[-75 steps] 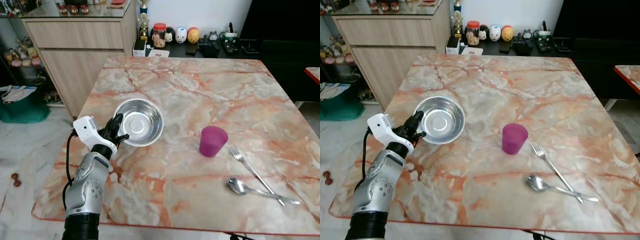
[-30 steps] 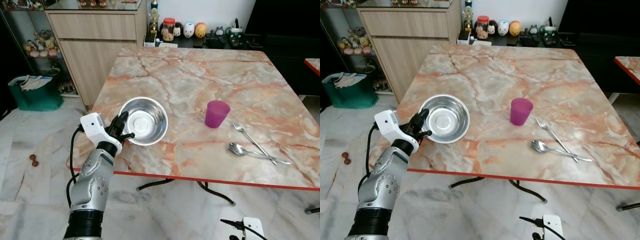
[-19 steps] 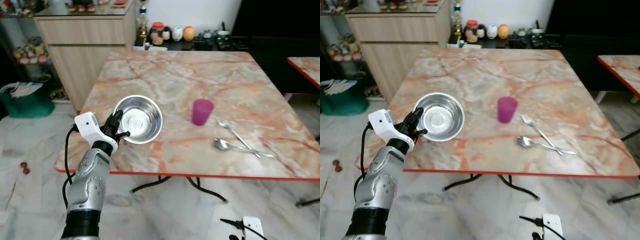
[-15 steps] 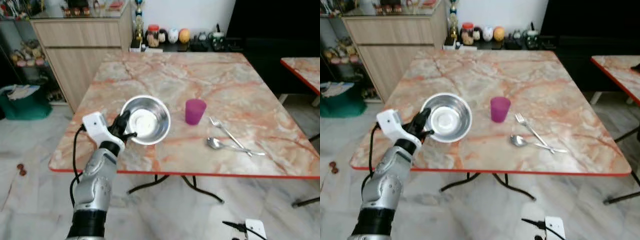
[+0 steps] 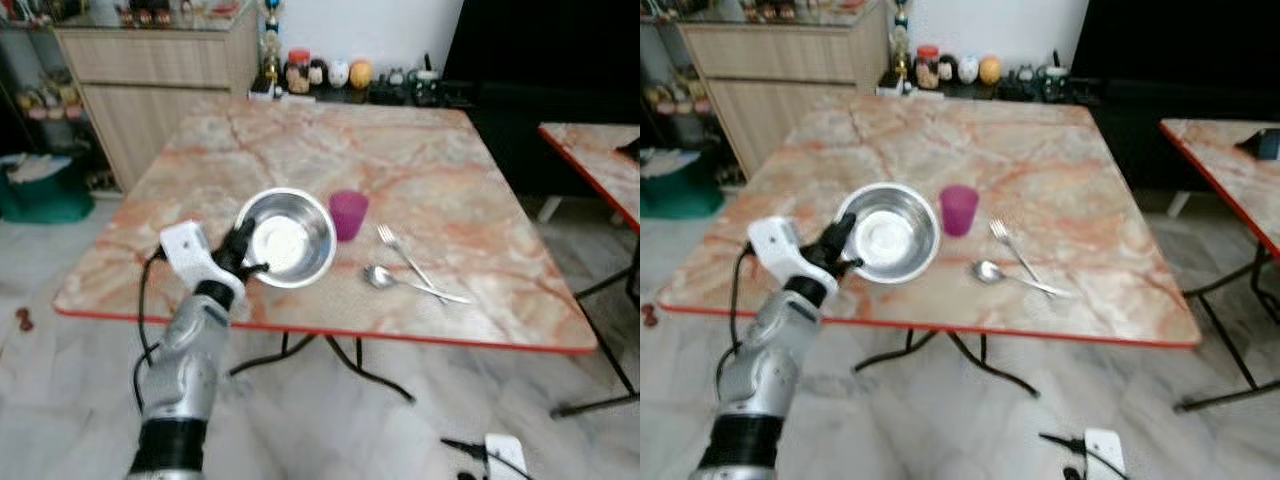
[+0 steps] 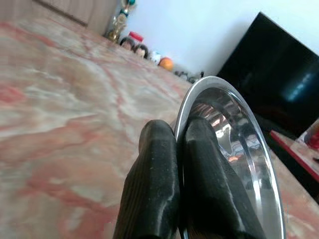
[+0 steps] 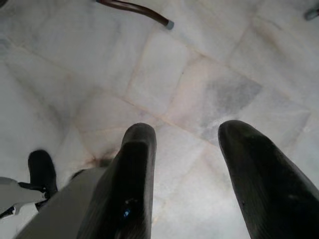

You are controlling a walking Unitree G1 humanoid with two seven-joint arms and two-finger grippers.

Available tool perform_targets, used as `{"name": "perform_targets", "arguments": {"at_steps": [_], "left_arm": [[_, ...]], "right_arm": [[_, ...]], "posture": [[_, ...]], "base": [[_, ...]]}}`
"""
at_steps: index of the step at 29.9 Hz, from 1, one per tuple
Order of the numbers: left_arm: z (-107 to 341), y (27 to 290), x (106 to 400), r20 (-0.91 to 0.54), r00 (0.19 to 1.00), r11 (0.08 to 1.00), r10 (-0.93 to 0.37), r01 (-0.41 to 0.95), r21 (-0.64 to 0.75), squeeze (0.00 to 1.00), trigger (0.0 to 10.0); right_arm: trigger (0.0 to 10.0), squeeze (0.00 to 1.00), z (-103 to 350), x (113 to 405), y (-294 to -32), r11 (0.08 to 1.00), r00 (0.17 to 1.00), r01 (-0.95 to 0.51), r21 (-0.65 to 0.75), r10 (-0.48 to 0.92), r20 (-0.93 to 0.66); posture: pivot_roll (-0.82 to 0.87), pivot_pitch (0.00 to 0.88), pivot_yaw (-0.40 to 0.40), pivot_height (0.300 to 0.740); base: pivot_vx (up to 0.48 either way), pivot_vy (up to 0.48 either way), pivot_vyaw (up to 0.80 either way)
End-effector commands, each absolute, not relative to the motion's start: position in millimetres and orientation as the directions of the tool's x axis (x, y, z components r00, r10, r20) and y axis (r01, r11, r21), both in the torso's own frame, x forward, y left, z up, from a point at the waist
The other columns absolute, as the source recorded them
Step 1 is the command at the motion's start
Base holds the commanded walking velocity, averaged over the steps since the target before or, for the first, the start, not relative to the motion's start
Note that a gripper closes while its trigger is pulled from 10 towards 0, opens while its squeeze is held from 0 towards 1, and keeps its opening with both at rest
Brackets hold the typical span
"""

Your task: Setting the table

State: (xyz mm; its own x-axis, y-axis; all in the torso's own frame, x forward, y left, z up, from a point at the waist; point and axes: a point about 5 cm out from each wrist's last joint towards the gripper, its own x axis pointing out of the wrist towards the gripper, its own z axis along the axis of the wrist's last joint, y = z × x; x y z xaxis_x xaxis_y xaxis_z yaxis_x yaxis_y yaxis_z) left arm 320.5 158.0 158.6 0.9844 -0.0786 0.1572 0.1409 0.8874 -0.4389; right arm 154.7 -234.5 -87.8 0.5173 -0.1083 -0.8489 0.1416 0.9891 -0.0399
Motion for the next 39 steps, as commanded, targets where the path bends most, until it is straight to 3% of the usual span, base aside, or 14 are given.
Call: {"name": "perform_targets", "arguments": {"at_steps": [1,39], "left_arm": [[163.9,147.1,322.3,0.179,0.977,0.878,-0.114,0.183,-0.443,0.00,10.0],[162.8,143.3,320.9,0.176,0.973,0.881,-0.152,0.214,-0.421,0.00,10.0]], "right_arm": [[10.0,0.00,-86.3,154.9,-239.9,0.987,0.520,0.154,-0.047,-0.122,-0.846],[10.0,0.00,-87.6,152.7,-237.7,0.987,0.521,0.150,-0.050,-0.121,-0.845]], "posture": [[0.09,0.000,-0.029,0.727],[0.08,0.000,-0.017,0.727]], "base": [[0.000,-0.281,0.00],[0.000,-0.391,0.04]]}}
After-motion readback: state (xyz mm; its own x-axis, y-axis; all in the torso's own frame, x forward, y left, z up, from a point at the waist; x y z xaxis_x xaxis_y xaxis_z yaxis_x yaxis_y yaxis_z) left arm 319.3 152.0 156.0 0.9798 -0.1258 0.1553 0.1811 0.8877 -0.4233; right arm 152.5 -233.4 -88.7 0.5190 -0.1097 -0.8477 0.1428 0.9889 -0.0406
